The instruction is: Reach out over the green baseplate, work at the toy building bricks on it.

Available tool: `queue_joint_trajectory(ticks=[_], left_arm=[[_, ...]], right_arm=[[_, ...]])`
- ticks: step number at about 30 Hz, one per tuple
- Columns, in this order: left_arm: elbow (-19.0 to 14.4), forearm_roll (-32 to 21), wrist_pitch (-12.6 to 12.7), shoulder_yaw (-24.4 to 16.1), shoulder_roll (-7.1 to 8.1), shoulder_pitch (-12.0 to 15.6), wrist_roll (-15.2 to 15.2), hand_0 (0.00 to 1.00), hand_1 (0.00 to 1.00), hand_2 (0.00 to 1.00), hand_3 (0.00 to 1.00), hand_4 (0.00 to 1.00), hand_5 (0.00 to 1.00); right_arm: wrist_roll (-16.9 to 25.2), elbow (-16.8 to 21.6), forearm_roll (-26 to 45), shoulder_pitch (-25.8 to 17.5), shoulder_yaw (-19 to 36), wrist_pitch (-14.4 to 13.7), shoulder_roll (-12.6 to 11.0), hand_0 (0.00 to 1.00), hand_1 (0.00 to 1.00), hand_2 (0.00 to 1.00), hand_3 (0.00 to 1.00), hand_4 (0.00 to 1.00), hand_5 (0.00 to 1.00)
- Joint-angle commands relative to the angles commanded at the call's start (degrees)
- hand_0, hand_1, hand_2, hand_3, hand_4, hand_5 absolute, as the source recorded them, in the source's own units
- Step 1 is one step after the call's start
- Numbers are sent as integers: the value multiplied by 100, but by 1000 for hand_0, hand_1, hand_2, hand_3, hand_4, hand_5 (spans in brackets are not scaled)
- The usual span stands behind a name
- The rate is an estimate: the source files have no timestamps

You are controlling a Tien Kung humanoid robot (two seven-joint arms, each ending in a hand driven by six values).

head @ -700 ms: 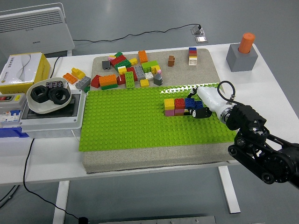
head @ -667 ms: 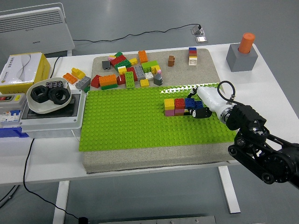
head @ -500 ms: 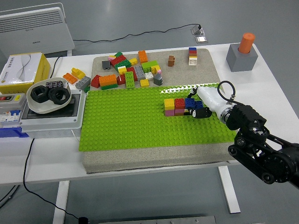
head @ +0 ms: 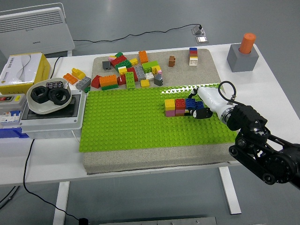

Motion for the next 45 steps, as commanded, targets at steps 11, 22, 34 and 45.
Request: queue_joint_trajectory(ticks=[11, 22, 34, 45], left_arm=[[0, 3, 8, -2, -4, 4, -1, 724, 603, 527, 614, 653, 572], [0, 6, 12, -3, -6, 6, -3, 724, 604, 526, 614, 653, 572], [0, 10, 10, -5, -10, 12, -2, 725, 603, 526, 614, 653, 573], [0, -41, 3, 23, -16, 0, -7, 724, 604, 526, 614, 653, 573]], right_arm=[[-3, 4, 14, -4, -21, -3, -7, 851, 780, 796, 681, 659, 156], [-20, 0, 14, 2, -27, -1, -13, 851, 781, 797, 678, 665, 154], [15, 63, 47, -18, -7, 7, -45, 853, 786, 808, 766, 799, 194], [175, 634, -751, -307, 234, -409, -193, 910, 926, 963, 912, 998, 565]])
